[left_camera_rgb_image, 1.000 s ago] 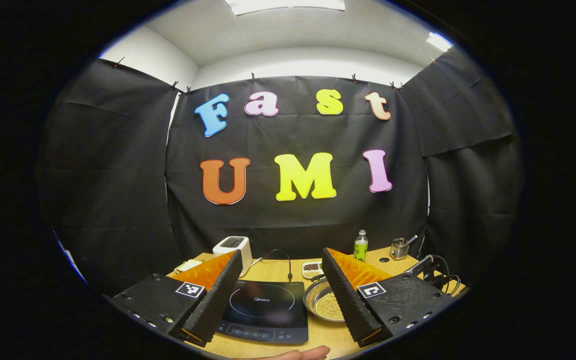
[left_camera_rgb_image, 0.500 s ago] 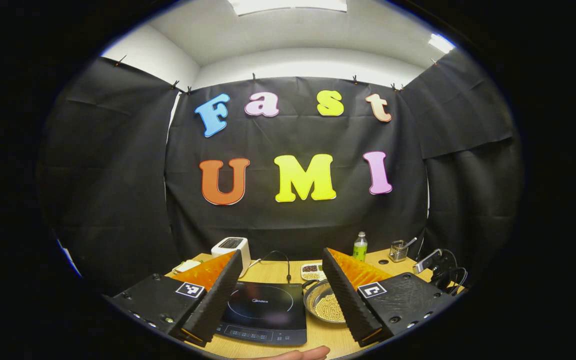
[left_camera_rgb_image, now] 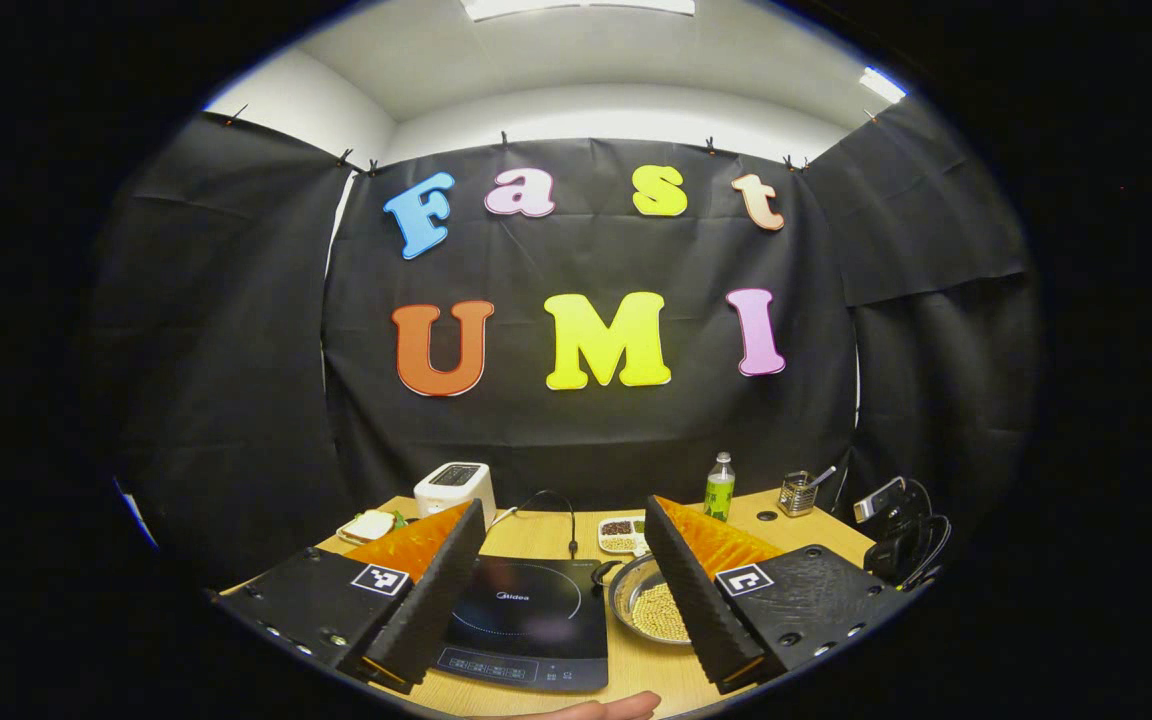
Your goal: First push the handle of the pot to place it horizontally, then grasp the pot with both hands and set it on the induction cooktop.
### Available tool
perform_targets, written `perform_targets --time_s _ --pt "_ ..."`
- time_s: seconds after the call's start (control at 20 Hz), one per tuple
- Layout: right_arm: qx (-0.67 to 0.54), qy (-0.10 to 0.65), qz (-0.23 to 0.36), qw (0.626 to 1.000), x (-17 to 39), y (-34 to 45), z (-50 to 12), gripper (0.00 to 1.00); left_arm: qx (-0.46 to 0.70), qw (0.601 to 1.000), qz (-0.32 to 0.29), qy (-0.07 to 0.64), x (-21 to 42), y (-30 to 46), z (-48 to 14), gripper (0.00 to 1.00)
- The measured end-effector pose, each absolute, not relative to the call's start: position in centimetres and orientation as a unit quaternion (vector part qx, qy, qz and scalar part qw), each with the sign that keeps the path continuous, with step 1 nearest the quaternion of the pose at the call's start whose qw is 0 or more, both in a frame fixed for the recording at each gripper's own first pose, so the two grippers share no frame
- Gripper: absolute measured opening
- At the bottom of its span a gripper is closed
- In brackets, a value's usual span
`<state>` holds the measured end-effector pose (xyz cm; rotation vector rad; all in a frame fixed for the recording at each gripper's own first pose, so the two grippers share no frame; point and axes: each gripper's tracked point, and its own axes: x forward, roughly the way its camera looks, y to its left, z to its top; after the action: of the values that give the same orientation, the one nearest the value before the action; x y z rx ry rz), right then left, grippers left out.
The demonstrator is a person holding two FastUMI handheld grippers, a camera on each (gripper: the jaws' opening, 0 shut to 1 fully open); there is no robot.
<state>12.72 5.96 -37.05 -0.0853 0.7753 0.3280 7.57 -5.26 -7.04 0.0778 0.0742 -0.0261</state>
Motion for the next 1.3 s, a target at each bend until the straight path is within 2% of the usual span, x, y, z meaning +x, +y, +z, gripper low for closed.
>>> perform_targets --time_s 0.05,0.15,0.2,0.25,0.4,0.45,0.5,0.6,0.65,0.85,0.95,1.05,1.3 --pt "-0.04 0.376 0.157 0.912 13.1 5.6 -37.0 0.01 0.038 0.998 -0.015 0.037 7.8 -5.5 -7.2 0.95" --pt "-0.04 0.375 0.151 0.914 13.9 4.9 -37.0 0.04 0.038 0.998 -0.014 0.038 8.1 -5.5 -7.3 0.95" --pt "-0.042 0.374 0.148 0.915 14.4 4.6 -37.1 0.0 0.037 0.999 -0.011 0.039 8.4 -5.4 -7.4 0.95" --pt "-0.045 0.372 0.144 0.916 14.9 4.3 -37.0 0.04 0.033 0.999 -0.009 0.041 8.5 -5.3 -7.6 0.95" --pt "-0.067 0.366 0.134 0.918 16.4 3.4 -36.8 0.04 0.027 0.999 -0.004 0.046 8.9 -5.0 -8.0 0.95" --pt "-0.07 0.366 0.132 0.919 16.9 3.2 -36.9 0.01 0.027 0.998 -0.002 0.048 9.1 -4.8 -8.1 0.95" --pt "-0.071 0.365 0.129 0.919 17.3 2.9 -36.9 0.04 0.027 0.998 -0.001 0.049 9.2 -4.7 -8.2 0.95" --pt "-0.068 0.366 0.127 0.919 18.0 2.6 -37.0 0.01 0.023 0.998 0.0 0.051 9.3 -4.5 -8.4 0.95" --pt "-0.069 0.366 0.127 0.919 18.3 2.5 -36.9 0.04 0.02 0.998 0.0 0.052 9.3 -4.3 -8.4 0.95" --pt "-0.083 0.36 0.124 0.921 19.6 2.1 -37.1 0.04 0.015 0.998 0.003 0.057 9.7 -4.1 -8.9 0.95" --pt "-0.088 0.357 0.123 0.922 20.1 2.0 -37.2 0.01 0.016 0.998 0.002 0.065 9.9 -4.2 -9.6 0.95" --pt "-0.085 0.356 0.124 0.922 20.6 1.9 -37.2 0.04 0.016 0.997 -0.001 0.076 10.2 -4.3 -10.2 0.95" --pt "-0.051 0.358 0.119 0.925 21.3 1.7 -37.3 0.04 -0.006 0.995 0.0 0.101 11.3 -4.3 -11.9 0.95"
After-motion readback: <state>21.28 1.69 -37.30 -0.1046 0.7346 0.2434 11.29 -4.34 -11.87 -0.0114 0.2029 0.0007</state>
